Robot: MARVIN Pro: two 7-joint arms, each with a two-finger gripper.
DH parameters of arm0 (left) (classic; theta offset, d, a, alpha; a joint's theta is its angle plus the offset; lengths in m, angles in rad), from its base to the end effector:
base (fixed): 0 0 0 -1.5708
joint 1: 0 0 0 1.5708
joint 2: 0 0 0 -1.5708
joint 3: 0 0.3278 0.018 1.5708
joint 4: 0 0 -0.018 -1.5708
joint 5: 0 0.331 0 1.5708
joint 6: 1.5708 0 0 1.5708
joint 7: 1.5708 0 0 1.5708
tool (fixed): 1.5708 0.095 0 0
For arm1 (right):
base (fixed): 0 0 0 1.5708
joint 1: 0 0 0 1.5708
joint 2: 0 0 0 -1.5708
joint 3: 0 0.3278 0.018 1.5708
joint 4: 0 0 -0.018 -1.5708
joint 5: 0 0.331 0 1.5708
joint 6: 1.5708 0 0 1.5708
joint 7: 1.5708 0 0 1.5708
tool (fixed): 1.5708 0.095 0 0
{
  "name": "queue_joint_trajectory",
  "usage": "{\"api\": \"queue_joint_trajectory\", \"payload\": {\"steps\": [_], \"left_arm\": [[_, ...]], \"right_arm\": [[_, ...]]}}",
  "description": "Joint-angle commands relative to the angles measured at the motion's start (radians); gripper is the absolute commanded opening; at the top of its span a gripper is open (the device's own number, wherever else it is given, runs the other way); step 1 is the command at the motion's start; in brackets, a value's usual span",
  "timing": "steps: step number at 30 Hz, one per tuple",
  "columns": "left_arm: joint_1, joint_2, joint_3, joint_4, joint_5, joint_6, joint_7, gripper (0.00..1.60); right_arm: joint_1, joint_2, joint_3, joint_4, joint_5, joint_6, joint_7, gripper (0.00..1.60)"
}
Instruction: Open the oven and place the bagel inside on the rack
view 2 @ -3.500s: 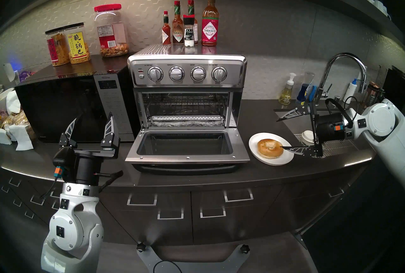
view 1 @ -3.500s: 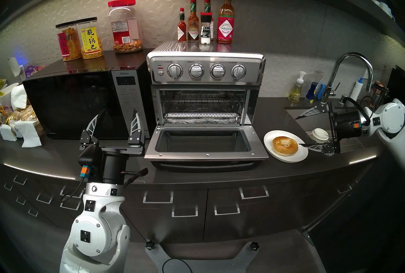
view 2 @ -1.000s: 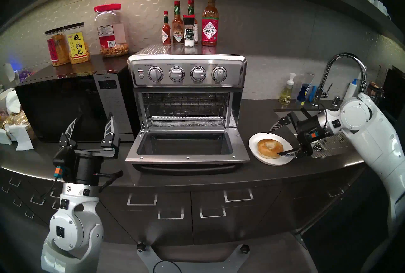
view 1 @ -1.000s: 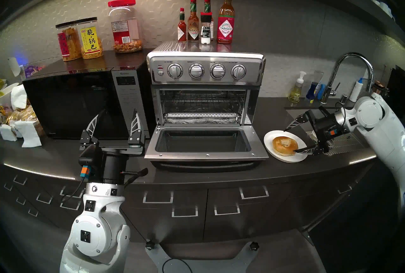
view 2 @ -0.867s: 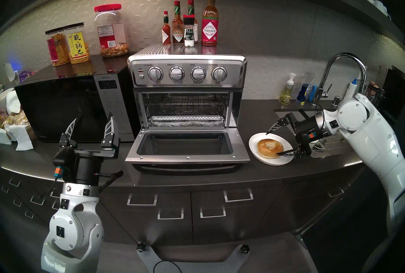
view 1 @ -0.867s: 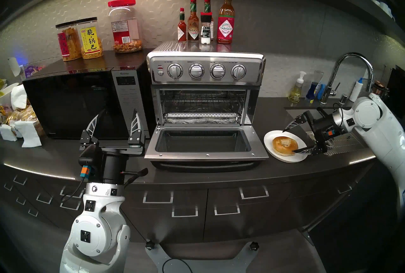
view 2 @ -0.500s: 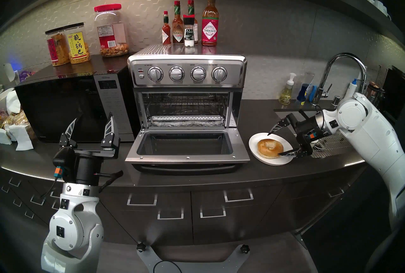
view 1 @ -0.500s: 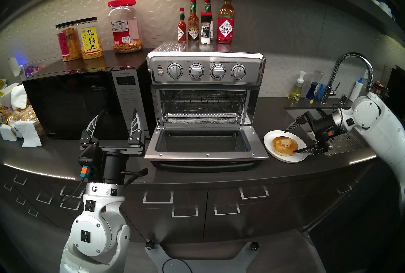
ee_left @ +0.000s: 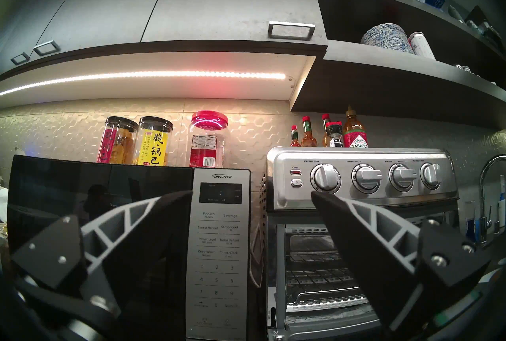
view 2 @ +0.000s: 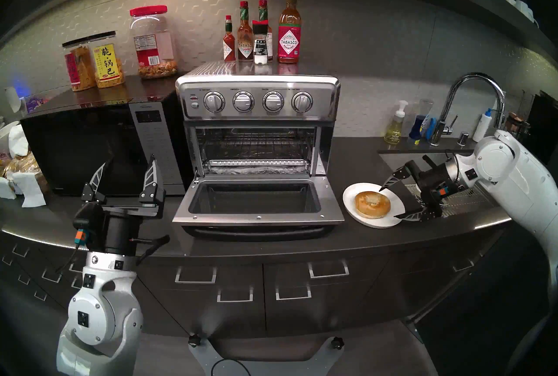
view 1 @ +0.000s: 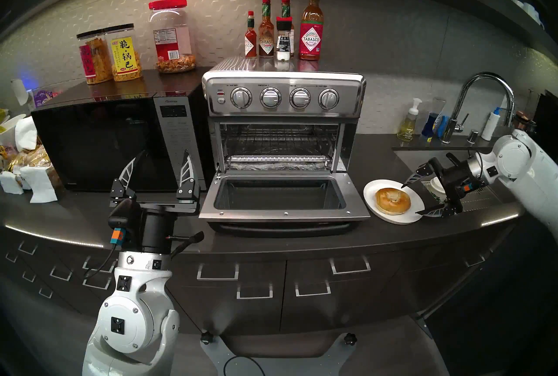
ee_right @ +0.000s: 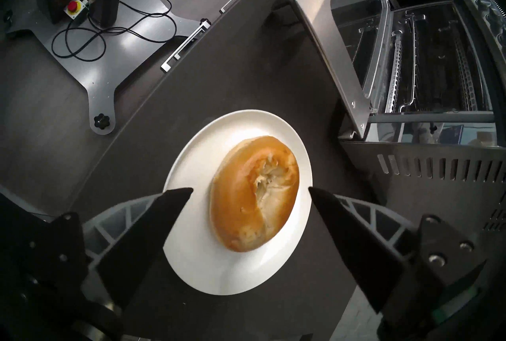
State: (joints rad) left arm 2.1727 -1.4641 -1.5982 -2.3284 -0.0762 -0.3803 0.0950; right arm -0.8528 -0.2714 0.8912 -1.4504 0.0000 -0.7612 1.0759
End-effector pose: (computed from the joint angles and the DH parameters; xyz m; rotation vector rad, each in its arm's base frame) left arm 0.2414 0.0231 -0.1972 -1.5457 -0.0523 -2.7140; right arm 0.4394 -0.2638 -0.1329 1.0964 2.6362 0.9814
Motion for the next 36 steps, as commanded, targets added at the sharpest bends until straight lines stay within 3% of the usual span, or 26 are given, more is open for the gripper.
{"api": "queue_joint_trajectory", "payload": {"steps": [1, 15, 36], "left_arm": [[0.001, 0.001, 0.0, -0.023, 0.001, -0.003, -0.001, 1.6], [0.002, 0.001, 0.0, -0.023, 0.001, -0.002, -0.001, 1.6], [0.002, 0.001, 0.0, -0.023, 0.001, -0.003, -0.001, 1.6]], "right_arm": [[0.076, 0.031, -0.049, -0.011, 0.019, -0.005, 0.106, 1.6], [0.172, 0.01, -0.184, 0.011, 0.021, -0.005, 0.091, 1.6], [0.321, -0.051, -0.302, 0.09, 0.032, 0.012, 0.11, 1.6]]}}
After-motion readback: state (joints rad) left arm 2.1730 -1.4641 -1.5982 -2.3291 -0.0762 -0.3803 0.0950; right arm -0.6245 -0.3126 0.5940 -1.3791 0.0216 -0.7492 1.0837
